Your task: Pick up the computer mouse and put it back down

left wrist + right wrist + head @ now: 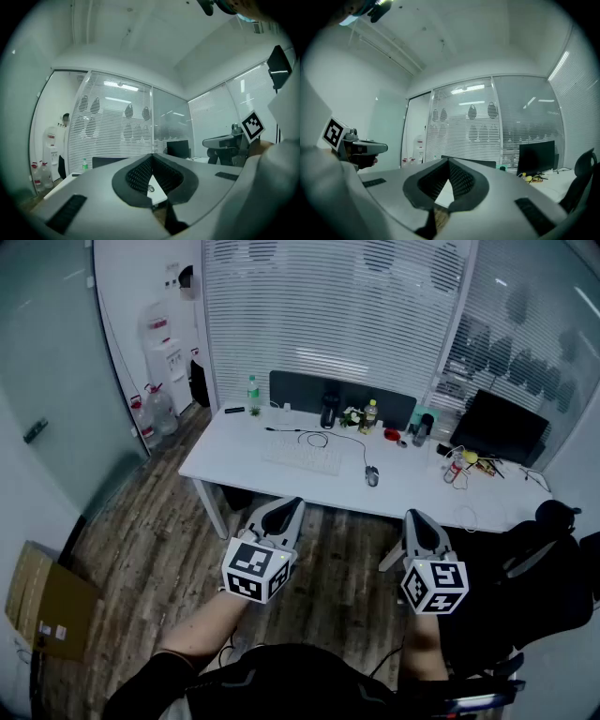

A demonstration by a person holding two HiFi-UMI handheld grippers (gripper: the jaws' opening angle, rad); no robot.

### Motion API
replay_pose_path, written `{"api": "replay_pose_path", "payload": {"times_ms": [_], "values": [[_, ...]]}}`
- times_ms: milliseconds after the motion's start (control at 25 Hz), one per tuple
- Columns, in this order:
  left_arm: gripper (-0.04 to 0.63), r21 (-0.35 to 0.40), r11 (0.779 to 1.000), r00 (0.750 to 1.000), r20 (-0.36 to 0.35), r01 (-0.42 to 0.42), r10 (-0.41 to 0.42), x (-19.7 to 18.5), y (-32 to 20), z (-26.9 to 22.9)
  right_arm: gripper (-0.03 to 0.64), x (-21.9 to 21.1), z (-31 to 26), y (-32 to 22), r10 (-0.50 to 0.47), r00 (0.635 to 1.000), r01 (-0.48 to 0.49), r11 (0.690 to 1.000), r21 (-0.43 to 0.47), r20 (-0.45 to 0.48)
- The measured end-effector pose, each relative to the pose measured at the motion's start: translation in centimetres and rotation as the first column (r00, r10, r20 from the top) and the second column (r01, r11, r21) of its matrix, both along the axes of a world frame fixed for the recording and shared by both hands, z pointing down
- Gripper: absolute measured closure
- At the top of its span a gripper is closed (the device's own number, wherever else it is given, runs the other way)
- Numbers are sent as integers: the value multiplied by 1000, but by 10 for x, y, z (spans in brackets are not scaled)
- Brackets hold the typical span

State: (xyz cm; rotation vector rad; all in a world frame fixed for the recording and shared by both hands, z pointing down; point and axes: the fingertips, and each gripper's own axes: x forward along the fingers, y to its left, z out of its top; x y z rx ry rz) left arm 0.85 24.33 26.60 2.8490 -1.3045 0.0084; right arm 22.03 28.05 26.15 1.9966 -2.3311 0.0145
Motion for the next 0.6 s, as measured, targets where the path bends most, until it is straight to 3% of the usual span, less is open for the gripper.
{"api": "replay_pose_path", "payload": {"times_ms": [600], "values": [[566, -22, 1000, 1000, -25, 1, -2, -4, -3, -1, 617, 0, -4, -2, -16, 999, 16, 1000, 12, 30]]}}
